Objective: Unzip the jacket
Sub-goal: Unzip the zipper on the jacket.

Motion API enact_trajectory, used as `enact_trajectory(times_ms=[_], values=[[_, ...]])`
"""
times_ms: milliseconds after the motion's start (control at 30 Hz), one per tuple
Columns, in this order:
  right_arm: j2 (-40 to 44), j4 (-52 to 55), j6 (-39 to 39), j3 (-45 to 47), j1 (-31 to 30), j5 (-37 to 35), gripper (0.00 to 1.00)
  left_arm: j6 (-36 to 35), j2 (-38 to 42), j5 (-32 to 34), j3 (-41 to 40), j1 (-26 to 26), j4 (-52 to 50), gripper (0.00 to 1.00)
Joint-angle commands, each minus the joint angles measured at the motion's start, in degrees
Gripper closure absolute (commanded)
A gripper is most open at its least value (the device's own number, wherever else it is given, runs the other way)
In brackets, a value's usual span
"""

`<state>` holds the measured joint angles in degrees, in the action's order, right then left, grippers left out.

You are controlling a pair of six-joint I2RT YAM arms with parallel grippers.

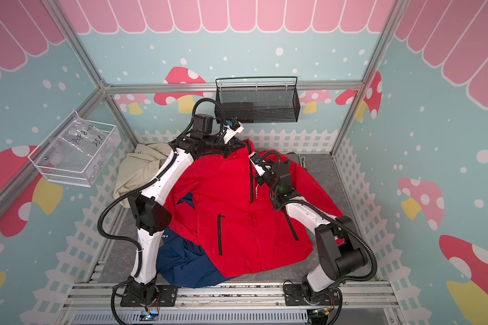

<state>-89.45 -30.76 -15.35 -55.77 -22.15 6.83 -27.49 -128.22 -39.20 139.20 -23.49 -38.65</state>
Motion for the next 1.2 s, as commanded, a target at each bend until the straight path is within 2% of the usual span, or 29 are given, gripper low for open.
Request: enact_trajectory(times_ms=[0,167,400,700,1033,1167], values=[[-0.4,18.3,0.5,2.6,-0.6,-3.5,1.00,3.6,3.0,4.5,2.5,2.5,16.2,1.00],[-0.6,29.7,3.8,-1.1,-3.2,-11.9,1.00,7.1,2.7,3.8,2.1,3.1,17.8,1.00],[1.2,37.5,1.2,-4.8,-5.7,-18.8,1.00,6.7,3.3,3.4,-0.4,3.0,19.8,1.00],[3.3,47.2,-3.2,-4.4,-6.5,-15.0,1.00,9.1,3.5,10.1,0.0,3.3,23.6,1.00],[8.2,57.1,-2.9,-3.4,-6.9,-14.5,1.00,10.2,1.0,12.3,0.1,5.3,26.5,1.00],[9.9,59.2,-2.7,-2.3,-7.0,-14.5,1.00,10.6,-1.8,12.8,3.1,6.4,26.4,1.00]])
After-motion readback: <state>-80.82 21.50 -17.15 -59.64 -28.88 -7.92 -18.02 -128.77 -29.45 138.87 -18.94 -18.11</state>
